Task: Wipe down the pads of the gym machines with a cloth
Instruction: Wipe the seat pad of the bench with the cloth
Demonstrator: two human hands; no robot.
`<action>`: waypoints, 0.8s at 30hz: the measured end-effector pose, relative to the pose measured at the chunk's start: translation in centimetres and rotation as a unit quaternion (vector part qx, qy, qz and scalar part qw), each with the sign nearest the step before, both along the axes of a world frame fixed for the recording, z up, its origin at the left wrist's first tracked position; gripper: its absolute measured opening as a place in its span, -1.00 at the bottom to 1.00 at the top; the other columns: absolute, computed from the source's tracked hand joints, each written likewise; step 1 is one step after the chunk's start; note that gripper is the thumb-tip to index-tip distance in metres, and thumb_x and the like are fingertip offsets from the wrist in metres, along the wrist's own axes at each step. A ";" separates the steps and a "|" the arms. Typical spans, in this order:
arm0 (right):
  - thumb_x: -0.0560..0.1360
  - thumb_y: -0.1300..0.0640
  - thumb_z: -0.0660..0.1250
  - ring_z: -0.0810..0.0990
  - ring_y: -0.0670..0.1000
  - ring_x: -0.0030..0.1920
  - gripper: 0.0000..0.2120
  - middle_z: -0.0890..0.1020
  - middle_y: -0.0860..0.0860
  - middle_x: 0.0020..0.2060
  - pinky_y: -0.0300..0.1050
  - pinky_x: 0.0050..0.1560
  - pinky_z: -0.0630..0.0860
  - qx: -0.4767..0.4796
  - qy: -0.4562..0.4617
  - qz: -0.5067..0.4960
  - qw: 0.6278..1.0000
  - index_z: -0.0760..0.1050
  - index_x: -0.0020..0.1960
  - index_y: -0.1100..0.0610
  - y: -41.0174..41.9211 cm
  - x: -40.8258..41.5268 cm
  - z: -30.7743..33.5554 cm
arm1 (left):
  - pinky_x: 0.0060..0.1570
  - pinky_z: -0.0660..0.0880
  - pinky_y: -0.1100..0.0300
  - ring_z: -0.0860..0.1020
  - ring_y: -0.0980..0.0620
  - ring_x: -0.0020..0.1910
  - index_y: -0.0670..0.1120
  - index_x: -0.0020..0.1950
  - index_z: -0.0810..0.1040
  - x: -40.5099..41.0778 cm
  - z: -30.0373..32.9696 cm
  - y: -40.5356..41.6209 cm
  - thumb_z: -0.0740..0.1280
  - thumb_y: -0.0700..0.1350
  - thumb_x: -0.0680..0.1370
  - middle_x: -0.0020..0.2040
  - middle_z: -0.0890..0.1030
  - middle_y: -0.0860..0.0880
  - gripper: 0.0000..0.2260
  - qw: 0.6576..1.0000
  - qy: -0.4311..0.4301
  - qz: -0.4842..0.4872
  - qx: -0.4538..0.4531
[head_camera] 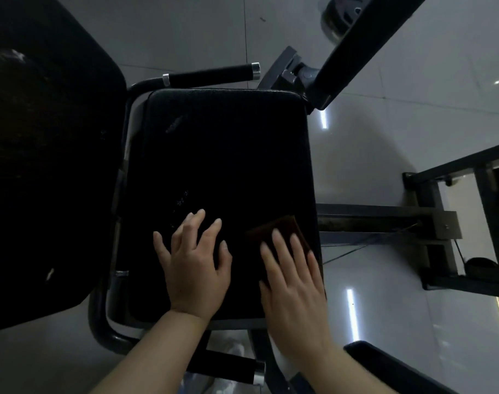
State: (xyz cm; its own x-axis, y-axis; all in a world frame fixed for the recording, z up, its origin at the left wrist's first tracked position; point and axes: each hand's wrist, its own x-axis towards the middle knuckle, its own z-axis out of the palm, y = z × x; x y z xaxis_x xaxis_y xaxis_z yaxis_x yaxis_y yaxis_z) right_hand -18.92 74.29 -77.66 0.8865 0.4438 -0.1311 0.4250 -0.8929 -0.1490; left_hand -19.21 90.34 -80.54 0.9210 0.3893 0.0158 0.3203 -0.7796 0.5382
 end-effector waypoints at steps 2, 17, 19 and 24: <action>0.57 -0.05 0.09 0.11 0.11 0.52 -0.51 0.20 0.01 0.51 0.14 0.44 0.12 0.002 0.000 0.034 0.999 0.23 0.48 0.03 -0.8 0.0 0.0 | 0.37 -0.01 -0.33 0.36 -0.09 0.36 -0.06 0.21 0.55 -0.1 -0.3 0.0 0.19 -0.01 0.53 0.32 0.44 -0.08 -0.68 1.000 -0.005 0.004 0.008; 0.59 -0.06 0.06 -0.04 0.16 0.54 -0.50 0.08 0.05 0.55 0.11 0.45 0.12 0.059 -0.024 -0.092 0.994 0.18 0.50 0.04 -1.9 -1.7 -0.6 | 0.40 -0.01 -0.26 0.36 -0.09 0.36 -0.05 0.24 0.55 -0.2 -0.6 -0.2 0.16 0.02 0.52 0.34 0.45 -0.09 -0.64 0.999 -0.016 0.010 0.030; 0.58 -0.08 0.08 -0.01 0.18 0.54 -0.49 0.09 0.05 0.54 0.12 0.40 0.19 0.071 -0.008 -0.078 0.994 0.19 0.49 0.04 -2.8 -1.9 -0.8 | 0.40 -0.01 -0.24 0.36 -0.09 0.36 -0.05 0.23 0.55 -0.2 -0.6 -0.1 0.16 0.02 0.52 0.33 0.45 -0.09 -0.64 0.999 -0.018 0.013 0.030; 0.61 -0.05 0.16 0.15 0.10 0.50 -0.47 -0.02 -0.04 0.56 -0.02 0.25 0.40 0.155 0.037 -0.129 0.979 0.11 0.53 -0.07 -0.6 8.8 0.3 | 0.41 0.00 -0.23 0.35 -0.08 0.36 -0.06 0.24 0.55 -0.3 -0.7 -0.2 0.16 0.02 0.52 0.33 0.45 -0.10 -0.63 0.999 -0.023 0.012 0.022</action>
